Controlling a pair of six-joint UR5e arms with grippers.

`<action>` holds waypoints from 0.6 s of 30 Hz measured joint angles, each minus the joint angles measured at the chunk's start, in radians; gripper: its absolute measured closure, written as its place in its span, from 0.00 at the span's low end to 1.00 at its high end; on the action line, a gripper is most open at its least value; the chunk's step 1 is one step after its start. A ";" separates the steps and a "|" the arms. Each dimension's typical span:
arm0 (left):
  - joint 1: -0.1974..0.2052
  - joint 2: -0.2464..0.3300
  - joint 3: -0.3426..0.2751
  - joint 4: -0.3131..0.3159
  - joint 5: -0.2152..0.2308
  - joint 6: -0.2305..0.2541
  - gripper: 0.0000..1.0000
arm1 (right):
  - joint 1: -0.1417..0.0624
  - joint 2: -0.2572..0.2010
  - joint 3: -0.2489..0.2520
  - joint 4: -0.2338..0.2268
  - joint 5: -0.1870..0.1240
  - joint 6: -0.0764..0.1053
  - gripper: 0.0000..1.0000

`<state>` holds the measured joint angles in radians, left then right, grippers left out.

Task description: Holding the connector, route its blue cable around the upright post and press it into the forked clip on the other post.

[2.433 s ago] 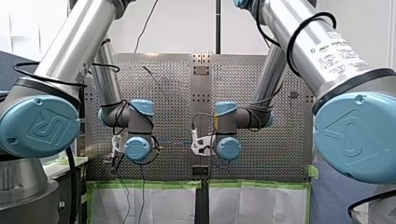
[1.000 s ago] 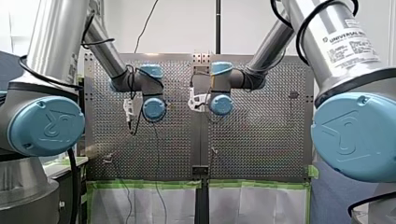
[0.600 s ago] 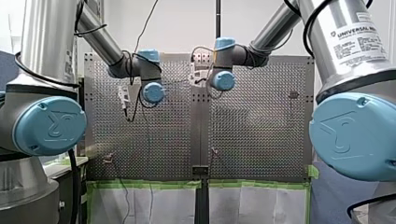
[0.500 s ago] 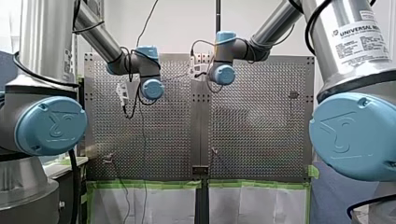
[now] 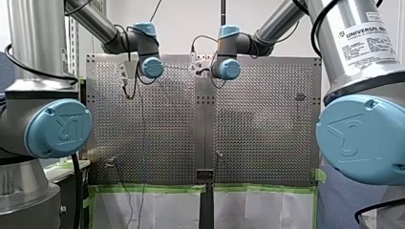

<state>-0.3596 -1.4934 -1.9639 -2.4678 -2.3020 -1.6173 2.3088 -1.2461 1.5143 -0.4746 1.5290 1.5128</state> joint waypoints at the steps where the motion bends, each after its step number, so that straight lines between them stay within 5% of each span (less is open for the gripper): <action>1: 0.008 0.008 0.008 -0.009 0.006 -0.004 1.00 | 0.000 0.000 -0.002 0.002 -0.004 0.000 1.00; 12: 0.088 0.085 0.079 -0.067 0.083 -0.045 1.00 | 0.002 0.013 -0.056 0.011 -0.039 0.016 1.00; 18: 0.138 0.070 0.098 -0.069 0.134 -0.061 1.00 | 0.011 0.048 -0.105 0.033 -0.043 0.018 1.00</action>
<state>-0.2217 -1.4235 -1.8663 -2.5372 -2.1683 -1.6782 2.3195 -1.1982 1.4091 -0.4414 1.4855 1.5309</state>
